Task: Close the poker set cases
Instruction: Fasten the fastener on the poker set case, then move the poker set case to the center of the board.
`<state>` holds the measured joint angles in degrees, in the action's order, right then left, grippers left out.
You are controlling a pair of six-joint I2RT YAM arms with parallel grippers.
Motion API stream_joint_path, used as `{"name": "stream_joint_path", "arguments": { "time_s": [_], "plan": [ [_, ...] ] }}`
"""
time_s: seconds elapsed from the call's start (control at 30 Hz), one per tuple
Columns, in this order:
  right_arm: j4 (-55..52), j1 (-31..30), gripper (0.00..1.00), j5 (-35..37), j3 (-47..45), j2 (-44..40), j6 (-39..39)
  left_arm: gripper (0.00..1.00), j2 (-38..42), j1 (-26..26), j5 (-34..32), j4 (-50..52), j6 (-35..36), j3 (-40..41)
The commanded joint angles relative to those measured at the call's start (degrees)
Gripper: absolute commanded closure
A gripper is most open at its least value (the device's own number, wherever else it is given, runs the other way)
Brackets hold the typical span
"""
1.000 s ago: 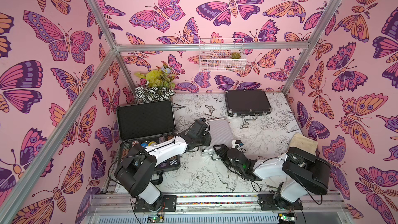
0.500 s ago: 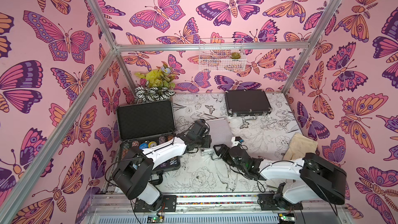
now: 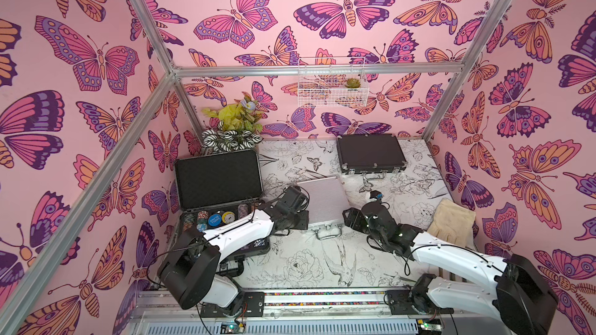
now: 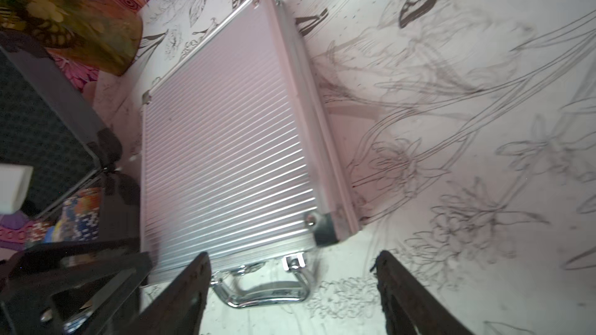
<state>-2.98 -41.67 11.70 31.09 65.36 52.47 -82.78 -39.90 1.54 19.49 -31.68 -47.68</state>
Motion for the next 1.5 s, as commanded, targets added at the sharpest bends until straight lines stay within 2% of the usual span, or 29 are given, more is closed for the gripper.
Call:
{"name": "stream_joint_path", "arguments": {
  "time_s": [0.0, 0.13, 0.37, 0.5, 0.63, 0.83, 1.07, 1.3, 1.47],
  "plan": [
    [-4.79, 3.16, 0.19, -4.06, 1.79, 0.88, -7.48, 0.43, 1.24, -0.09, -1.01, 2.37, -1.10, 1.60],
    [-2.75, 3.97, 0.20, -7.15, 3.32, 4.89, -10.67, 0.42, 0.12, -0.01, -0.51, 1.42, -1.36, 1.40],
    [4.66, 5.03, 0.22, -10.71, 4.78, 12.02, -11.03, 0.42, -2.02, 0.00, -0.46, -0.15, -1.98, 1.27],
    [4.87, 5.27, 0.24, -13.02, 7.15, 15.57, -11.04, 0.42, -2.93, 0.17, -1.58, -0.49, -2.15, 1.14],
    [8.09, 5.21, 0.27, -14.59, 6.72, 17.83, -8.52, 0.45, -4.95, 1.34, -3.22, -0.98, -3.55, 0.84],
    [13.39, 5.02, 0.30, -15.52, 4.68, 20.00, -3.95, 0.45, -7.78, 3.01, -2.65, -2.79, -3.21, 0.07],
    [19.10, 4.67, 0.32, -17.62, 5.88, 26.87, 0.00, 0.50, -11.12, 4.76, -0.89, -4.49, -1.85, -2.25],
    [17.18, 4.83, 0.32, -16.17, 8.22, 27.96, -0.45, 0.50, -13.47, 6.02, -0.09, -4.90, -0.79, -4.26],
    [13.65, 5.93, 0.30, -16.21, 8.48, 25.16, -1.69, 0.46, -8.16, 5.89, -4.63, 0.13, 3.64, -4.60]
  ]
}}
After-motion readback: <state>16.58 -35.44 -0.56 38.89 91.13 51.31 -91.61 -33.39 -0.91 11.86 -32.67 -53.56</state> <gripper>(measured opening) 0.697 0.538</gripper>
